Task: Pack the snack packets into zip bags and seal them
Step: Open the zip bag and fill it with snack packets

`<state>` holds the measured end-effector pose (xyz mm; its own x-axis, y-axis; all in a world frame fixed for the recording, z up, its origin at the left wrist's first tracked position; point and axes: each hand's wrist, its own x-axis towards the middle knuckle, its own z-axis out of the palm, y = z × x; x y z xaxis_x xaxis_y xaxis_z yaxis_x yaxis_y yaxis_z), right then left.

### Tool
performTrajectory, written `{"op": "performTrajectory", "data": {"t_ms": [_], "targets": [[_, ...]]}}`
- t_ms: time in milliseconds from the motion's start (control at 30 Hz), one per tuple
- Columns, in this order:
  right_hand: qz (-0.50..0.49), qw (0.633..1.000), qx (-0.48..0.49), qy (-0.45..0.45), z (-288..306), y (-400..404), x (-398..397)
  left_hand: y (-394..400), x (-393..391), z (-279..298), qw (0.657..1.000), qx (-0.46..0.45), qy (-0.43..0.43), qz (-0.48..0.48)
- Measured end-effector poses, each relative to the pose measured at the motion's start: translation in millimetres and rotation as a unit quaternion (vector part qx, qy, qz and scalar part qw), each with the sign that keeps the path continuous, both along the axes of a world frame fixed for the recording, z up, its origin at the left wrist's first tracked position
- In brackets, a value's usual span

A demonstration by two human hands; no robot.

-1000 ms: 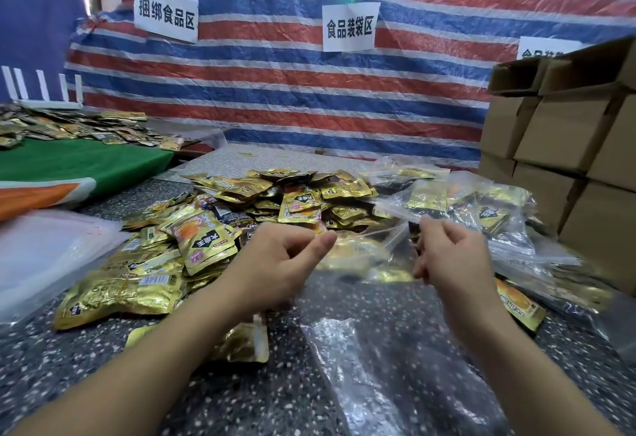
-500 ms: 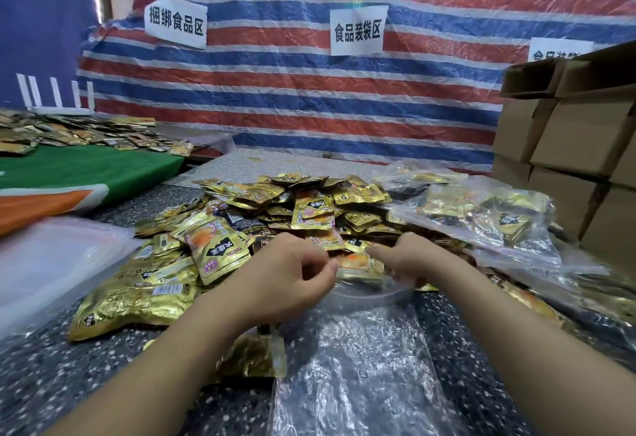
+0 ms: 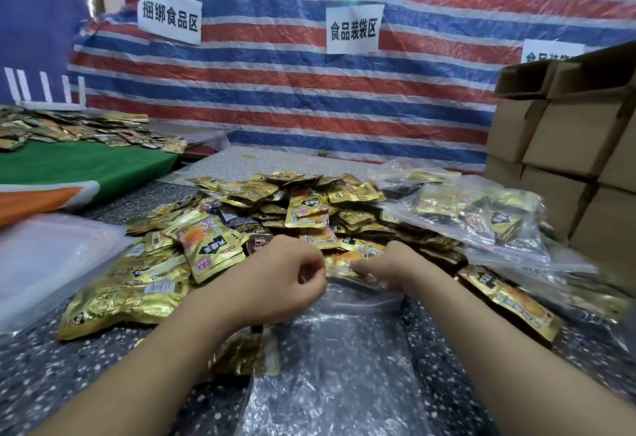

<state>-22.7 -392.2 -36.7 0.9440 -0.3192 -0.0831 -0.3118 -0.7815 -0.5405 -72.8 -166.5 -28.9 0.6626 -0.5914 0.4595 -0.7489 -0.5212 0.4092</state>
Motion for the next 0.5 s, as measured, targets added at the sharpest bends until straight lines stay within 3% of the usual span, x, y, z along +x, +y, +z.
{"op": "performTrajectory", "data": {"t_ms": [133, 233, 500], "targets": [[-0.010, 0.994, -0.112, 0.010, -6.3, 6.8, 0.9, 1.3, -1.0, 0.1, 1.000, -0.004, 0.012, 0.004], [-0.001, 0.992, -0.124, 0.021, -8.5, 11.8, 1.5, 1.2, -1.3, -0.5, 1.000, 0.000, 0.011, 0.006], [-0.038, 0.998, 0.013, -0.041, -7.6, 17.8, 0.4, -2.0, -1.2, 0.6, 1.000, 0.005, 0.016, 0.004]]}}
